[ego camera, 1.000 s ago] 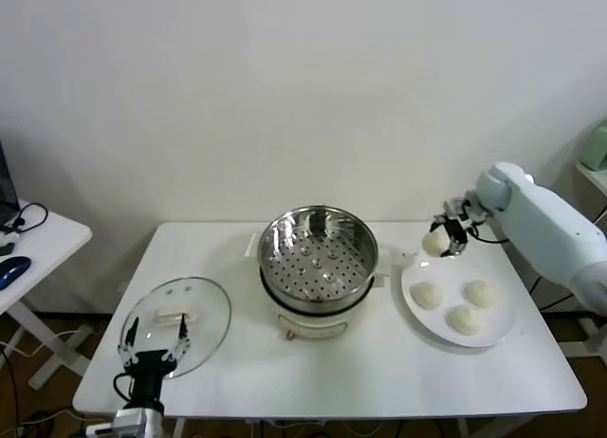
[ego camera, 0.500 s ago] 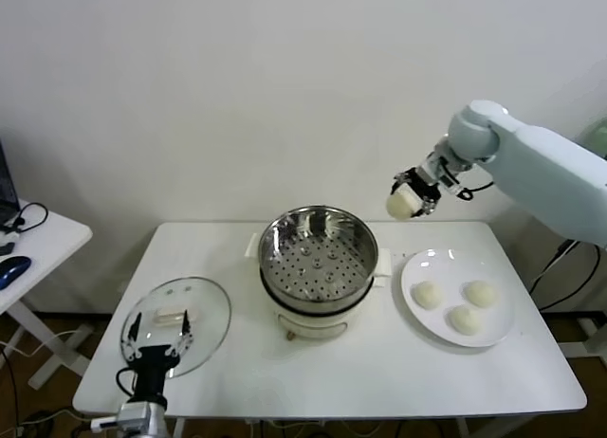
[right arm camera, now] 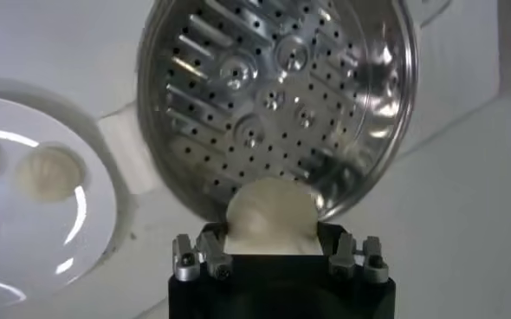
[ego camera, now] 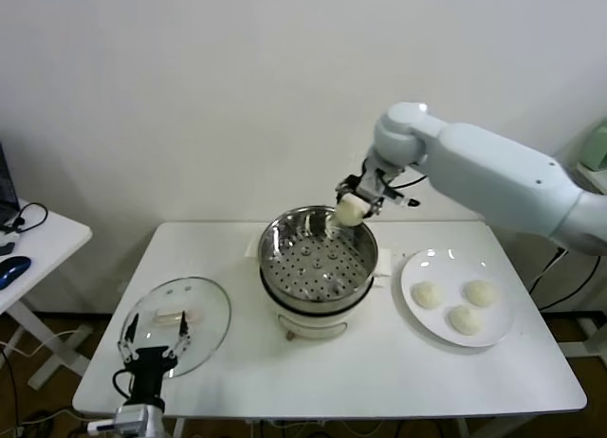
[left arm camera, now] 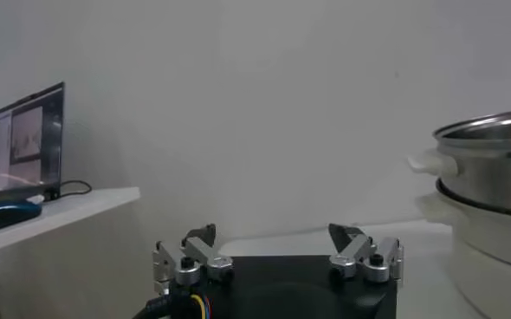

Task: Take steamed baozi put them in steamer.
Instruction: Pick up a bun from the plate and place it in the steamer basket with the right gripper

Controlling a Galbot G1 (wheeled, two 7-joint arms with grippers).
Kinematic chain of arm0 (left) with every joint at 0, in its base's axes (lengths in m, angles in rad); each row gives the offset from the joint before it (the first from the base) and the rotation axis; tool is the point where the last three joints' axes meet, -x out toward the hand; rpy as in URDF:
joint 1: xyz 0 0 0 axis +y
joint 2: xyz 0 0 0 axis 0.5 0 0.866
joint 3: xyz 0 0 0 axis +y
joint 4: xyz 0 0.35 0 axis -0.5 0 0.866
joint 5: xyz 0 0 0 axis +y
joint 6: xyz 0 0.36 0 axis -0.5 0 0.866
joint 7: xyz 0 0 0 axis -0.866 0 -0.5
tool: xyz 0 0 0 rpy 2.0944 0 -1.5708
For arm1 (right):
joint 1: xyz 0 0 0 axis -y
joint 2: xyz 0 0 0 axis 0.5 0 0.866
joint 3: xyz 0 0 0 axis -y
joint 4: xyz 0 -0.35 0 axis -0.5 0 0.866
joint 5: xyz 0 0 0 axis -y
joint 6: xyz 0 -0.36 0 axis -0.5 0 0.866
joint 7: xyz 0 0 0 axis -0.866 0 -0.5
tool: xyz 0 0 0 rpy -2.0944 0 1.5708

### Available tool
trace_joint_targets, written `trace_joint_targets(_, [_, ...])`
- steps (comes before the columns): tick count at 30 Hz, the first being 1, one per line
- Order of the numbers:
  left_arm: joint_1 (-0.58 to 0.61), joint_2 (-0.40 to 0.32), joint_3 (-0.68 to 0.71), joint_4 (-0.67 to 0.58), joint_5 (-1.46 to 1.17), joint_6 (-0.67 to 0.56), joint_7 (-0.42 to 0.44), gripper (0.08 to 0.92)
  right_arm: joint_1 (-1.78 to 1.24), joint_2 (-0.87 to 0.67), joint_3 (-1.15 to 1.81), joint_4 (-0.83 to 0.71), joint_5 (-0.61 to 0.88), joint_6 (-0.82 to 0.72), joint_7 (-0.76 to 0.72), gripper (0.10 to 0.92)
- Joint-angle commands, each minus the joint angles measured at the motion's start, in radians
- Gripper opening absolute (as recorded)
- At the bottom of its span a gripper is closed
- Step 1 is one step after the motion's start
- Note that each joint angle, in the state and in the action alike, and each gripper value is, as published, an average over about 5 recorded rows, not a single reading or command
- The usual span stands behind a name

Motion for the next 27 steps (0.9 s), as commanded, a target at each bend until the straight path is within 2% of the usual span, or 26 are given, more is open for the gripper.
trace_joint_targets(1, [0.002, 0.002, -0.002, -0.002, -0.002, 0.0, -0.002, 0.823, -0.045, 0.137, -0.014, -0.031, -0.082, 0.037, 0.001, 0.688])
trace_joint_targets(11, [0.014, 0.003, -0.009, 0.0, -0.009, -0.006, -0.002, 0.823, -0.117, 0.193, 0.013, -0.127, -0.249, 0.123, 0.013, 0.687])
trace_joint_targets(27, [0.014, 0.001, -0.006, 0.007, -0.008, -0.007, -0.002, 0.823, -0.167, 0.179, 0.034, -0.17, -0.326, 0.141, 0.02, 0.687])
